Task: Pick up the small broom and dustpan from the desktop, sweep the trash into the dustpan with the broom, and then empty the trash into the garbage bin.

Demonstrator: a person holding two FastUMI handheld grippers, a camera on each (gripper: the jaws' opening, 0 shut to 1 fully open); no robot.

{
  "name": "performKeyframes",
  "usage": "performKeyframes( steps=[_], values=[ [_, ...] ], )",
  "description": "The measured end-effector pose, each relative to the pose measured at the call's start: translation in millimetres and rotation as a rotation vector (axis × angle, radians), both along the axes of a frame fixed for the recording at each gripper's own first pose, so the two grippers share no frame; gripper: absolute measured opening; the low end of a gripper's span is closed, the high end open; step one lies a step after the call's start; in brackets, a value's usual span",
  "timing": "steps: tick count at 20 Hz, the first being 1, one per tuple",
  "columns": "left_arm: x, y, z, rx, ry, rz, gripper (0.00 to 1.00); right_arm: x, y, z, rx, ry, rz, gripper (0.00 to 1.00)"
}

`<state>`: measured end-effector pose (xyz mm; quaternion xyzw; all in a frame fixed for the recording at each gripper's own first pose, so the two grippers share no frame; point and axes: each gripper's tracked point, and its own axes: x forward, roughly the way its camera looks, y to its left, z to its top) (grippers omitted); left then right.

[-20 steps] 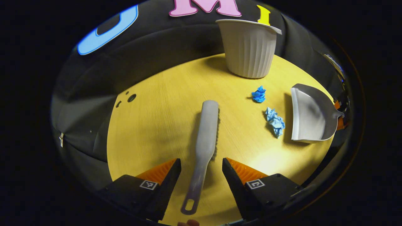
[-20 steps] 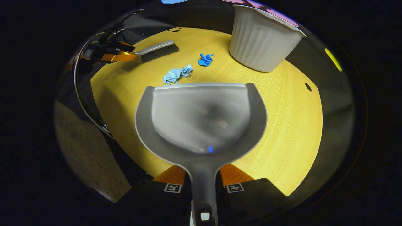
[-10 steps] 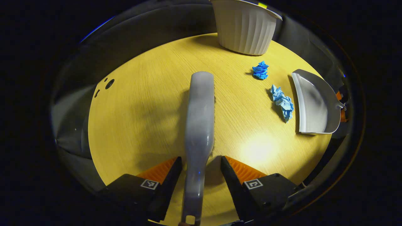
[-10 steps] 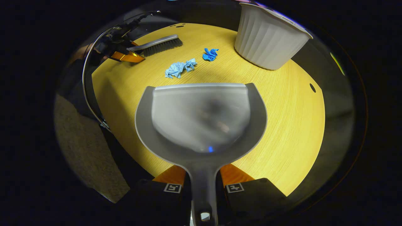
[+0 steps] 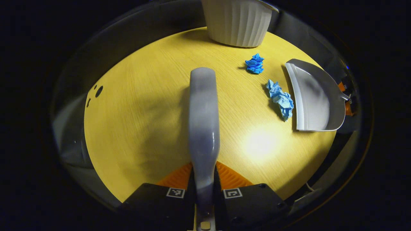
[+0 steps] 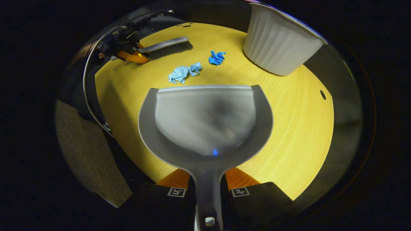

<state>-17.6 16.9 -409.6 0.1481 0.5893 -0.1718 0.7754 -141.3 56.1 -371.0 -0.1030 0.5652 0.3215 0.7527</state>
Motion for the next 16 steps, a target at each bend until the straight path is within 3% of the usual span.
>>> performKeyframes(
  steps=[4,8,9,10,12,13,16],
  values=[
    [33.9,-22.4,8.5,0.022,-0.065,-0.041,0.31,5.5,1.9,3.1,-0.018,0.009,0.033,0.36],
    [47.7,-56.1,2.9,-0.002,-0.062,-0.088,0.27,10.6,2.2,1.8,-0.034,0.017,0.048,0.36],
    [48.7,-62.2,1.5,-0.007,-0.054,-0.09,0.31,10.8,1.7,1.2,-0.038,0.02,0.051,0.36],
    [47.6,-67.9,0.3,-0.014,-0.046,-0.091,0.24,10.4,0.8,0.8,-0.042,0.023,0.056,0.36],
    [40.6,-82.4,-1.7,-0.05,-0.017,-0.097,0.25,12.5,2.0,0.5,-0.039,0.019,0.055,0.36],
    [37.3,-89.5,-1.3,-0.074,-0.007,-0.098,0.3,13.3,3.0,0.5,-0.039,0.018,0.055,0.36],
    [26.3,-112.1,-0.1,-0.155,0.027,-0.098,0.25,14.6,3.4,-0.7,-0.037,0.012,0.058,0.36]
  ],
)
